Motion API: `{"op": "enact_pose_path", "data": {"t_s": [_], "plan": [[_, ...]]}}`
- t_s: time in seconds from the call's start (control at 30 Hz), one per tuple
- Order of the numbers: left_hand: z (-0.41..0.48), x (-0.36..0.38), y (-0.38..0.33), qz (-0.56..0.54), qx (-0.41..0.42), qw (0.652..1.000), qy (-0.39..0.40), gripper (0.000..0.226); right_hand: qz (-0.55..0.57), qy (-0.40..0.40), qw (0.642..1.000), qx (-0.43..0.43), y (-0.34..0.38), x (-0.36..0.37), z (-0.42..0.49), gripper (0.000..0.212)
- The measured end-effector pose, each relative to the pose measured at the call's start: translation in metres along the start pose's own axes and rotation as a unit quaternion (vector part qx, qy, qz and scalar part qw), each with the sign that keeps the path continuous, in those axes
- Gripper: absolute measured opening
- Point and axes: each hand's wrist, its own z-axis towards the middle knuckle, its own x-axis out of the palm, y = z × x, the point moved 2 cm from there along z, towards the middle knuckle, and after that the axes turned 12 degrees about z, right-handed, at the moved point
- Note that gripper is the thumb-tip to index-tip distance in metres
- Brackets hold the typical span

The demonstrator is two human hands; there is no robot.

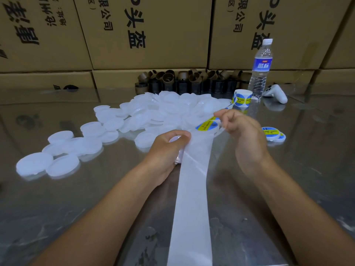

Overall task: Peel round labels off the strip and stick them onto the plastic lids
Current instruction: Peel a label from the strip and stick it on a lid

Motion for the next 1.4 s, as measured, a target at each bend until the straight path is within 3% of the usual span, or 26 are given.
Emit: {"op": "enact_pose_path", "data": {"t_s": [0.1,0.23,0.43,0.73,0.87,1.13,1.4], "plan": [[0.002,-0.003,0.002,0.015,0.013,0.999,-0.046,0.014,0.051,-0.039,0.998,0.014,0.000,-0.008,0.004,0.014],[0.006,-0.006,-0.004,-0.086,0.023,0.993,-0.078,0.006,0.055,-0.022,0.998,-0.002,0.000,-0.006,0.001,0.023],[0.002,-0.005,-0.009,-0.223,-0.006,0.974,0.041,0.033,0.034,0.033,0.999,0.003,0.000,-0.001,-0.004,0.040],[-0.003,0.003,-0.006,-0.147,-0.046,0.979,0.137,0.063,-0.002,0.104,0.994,0.031,-0.004,0.004,-0.004,0.047],[-0.001,0.004,-0.004,-0.112,-0.050,0.982,0.145,0.061,-0.003,0.152,0.987,0.044,-0.009,0.009,-0.009,0.046],[-0.001,0.006,-0.003,-0.060,-0.051,0.985,0.155,0.071,-0.169,0.182,0.969,-0.004,-0.017,0.013,-0.013,0.048],[0.000,0.008,-0.003,-0.084,-0.052,0.977,0.187,0.076,-0.252,0.191,0.948,-0.040,-0.019,0.014,-0.017,0.046]]}}
